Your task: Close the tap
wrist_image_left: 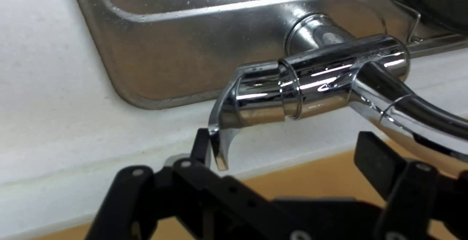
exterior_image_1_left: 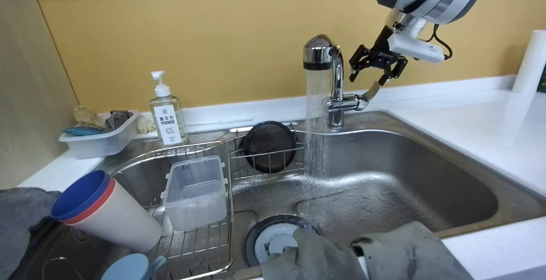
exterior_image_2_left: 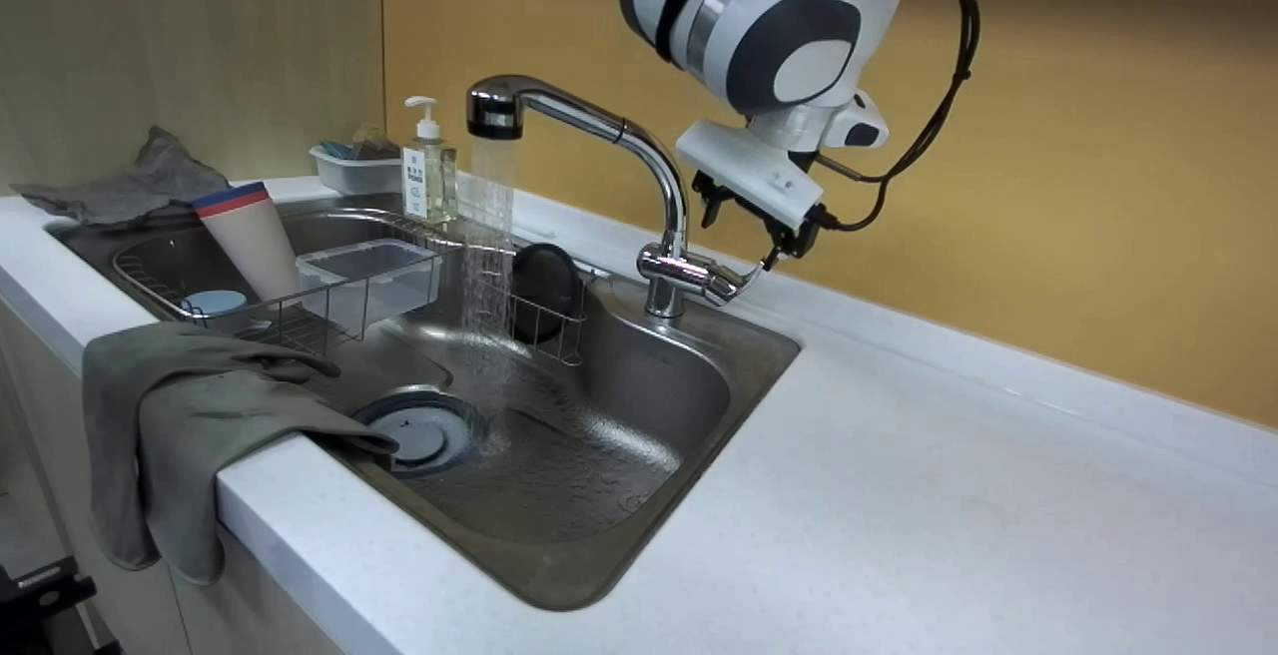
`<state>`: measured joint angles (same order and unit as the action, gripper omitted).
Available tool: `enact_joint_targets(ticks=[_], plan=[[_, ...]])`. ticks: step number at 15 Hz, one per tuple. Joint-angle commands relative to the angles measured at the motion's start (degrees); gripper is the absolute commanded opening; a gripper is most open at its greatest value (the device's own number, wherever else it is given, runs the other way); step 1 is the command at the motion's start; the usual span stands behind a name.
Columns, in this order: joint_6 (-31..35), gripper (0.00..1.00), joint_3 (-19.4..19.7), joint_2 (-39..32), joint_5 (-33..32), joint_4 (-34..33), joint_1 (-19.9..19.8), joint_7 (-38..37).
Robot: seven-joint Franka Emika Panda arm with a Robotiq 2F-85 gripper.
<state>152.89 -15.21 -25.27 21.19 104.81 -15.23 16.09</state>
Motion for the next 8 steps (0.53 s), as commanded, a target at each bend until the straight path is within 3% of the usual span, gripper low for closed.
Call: enact_joint_targets(ticks=[1,8], plan=[[-6.16,1.0,0.18,0.96,3.17,-1.47,0.59,2.9],[-10.21,1.0,0.66,2.17,5.45,-1.68,2.03,8.07]])
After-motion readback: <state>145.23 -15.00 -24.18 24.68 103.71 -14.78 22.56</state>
